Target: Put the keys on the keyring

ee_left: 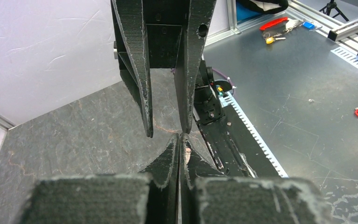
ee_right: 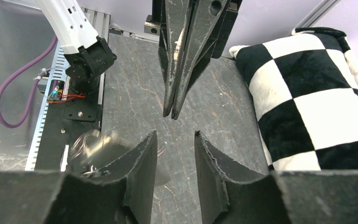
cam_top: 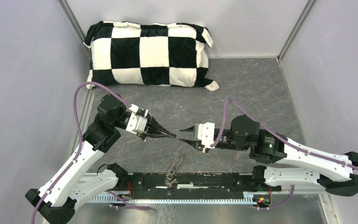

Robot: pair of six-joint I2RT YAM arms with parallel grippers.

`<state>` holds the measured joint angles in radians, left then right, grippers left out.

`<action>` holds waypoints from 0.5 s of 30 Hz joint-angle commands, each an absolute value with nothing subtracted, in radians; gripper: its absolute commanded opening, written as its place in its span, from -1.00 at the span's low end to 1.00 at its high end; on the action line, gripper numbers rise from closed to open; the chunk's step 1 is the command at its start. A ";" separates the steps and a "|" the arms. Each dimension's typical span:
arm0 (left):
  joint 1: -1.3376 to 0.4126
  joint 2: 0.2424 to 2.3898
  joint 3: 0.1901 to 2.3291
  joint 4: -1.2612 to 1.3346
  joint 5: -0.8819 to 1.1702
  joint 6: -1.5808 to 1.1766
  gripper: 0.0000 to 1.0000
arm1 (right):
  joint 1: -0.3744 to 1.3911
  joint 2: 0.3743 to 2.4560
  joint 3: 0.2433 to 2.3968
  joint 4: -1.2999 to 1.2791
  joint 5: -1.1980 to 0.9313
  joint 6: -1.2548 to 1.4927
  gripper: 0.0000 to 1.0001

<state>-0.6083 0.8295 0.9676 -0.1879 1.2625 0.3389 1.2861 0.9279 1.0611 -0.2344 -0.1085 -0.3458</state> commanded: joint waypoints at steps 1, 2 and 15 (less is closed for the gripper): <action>-0.608 0.819 0.999 -0.187 1.279 0.318 -0.96 | 1.267 0.947 1.110 -0.197 -0.160 -0.332 -0.25; -0.607 0.818 0.997 -0.187 1.276 0.320 -0.96 | 1.264 0.953 1.110 -0.202 -0.167 -0.330 -0.25; -0.608 0.852 0.852 -0.496 0.857 0.650 0.04 | 1.088 0.916 0.666 -0.136 0.106 0.072 0.34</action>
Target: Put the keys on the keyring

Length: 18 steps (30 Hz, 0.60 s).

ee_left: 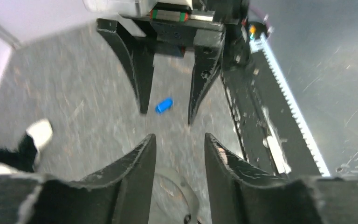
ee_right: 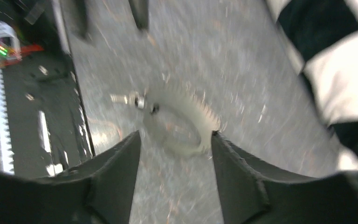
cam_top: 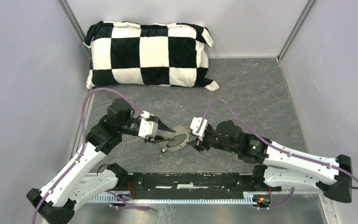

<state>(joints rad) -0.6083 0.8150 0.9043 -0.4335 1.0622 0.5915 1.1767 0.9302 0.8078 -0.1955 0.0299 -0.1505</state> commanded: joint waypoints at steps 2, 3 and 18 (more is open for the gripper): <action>-0.606 0.875 0.823 -0.449 0.802 0.587 0.26 | 1.029 0.932 0.605 -0.106 0.098 0.133 0.39; -0.604 0.888 0.817 -0.427 0.783 0.572 0.32 | 1.011 0.944 0.588 -0.094 0.091 0.147 0.39; -0.443 1.006 0.788 -0.488 0.739 0.804 0.37 | 0.769 1.350 0.565 0.287 -0.233 0.419 0.37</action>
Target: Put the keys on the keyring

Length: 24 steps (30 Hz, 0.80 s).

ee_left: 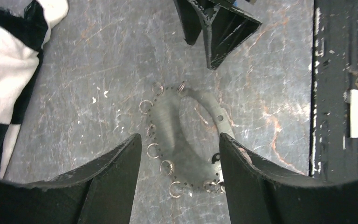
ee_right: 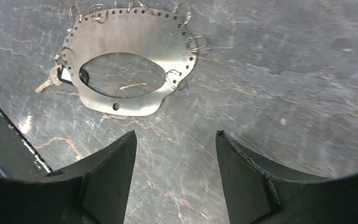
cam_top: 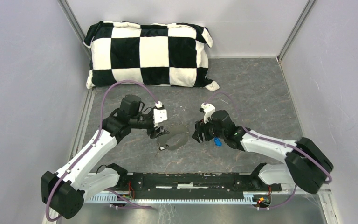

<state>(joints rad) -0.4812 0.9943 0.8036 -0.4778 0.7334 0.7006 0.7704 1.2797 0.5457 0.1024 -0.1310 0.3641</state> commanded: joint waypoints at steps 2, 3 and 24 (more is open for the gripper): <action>-0.416 1.019 0.803 -0.509 0.775 0.800 0.37 | 0.770 1.406 0.590 0.309 -0.249 0.362 0.36; -0.408 1.025 0.814 -0.526 0.792 0.799 0.37 | 0.771 1.422 0.598 0.319 -0.253 0.303 0.35; -0.380 0.997 0.854 -0.571 0.868 0.761 0.66 | 0.776 1.602 0.620 0.437 -0.290 -0.195 -0.01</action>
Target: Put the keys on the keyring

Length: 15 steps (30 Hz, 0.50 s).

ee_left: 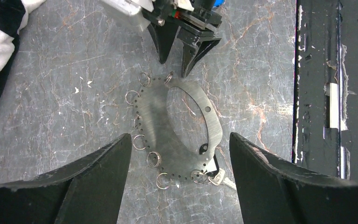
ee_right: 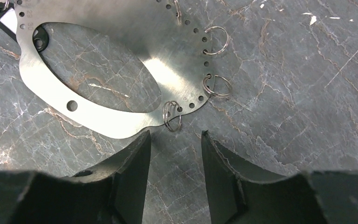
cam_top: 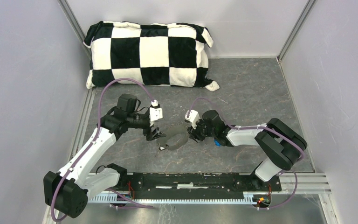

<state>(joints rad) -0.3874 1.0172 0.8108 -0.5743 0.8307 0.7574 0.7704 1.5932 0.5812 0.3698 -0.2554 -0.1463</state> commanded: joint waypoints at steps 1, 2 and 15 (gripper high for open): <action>-0.380 0.997 0.852 -0.571 0.868 0.760 0.66 | 0.776 1.606 0.621 0.442 -0.290 -0.195 -0.03; -0.379 0.996 0.851 -0.571 0.867 0.759 0.66 | 0.776 1.608 0.623 0.445 -0.294 -0.195 -0.04; -0.378 0.988 0.845 -0.570 0.861 0.758 0.65 | 0.789 1.662 0.671 0.413 -0.284 -0.220 -0.32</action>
<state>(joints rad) -0.3832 1.0088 0.8124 -0.5743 0.8402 0.7570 0.7834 1.6413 0.6270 0.4015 -0.2863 -0.1898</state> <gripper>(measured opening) 0.829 0.372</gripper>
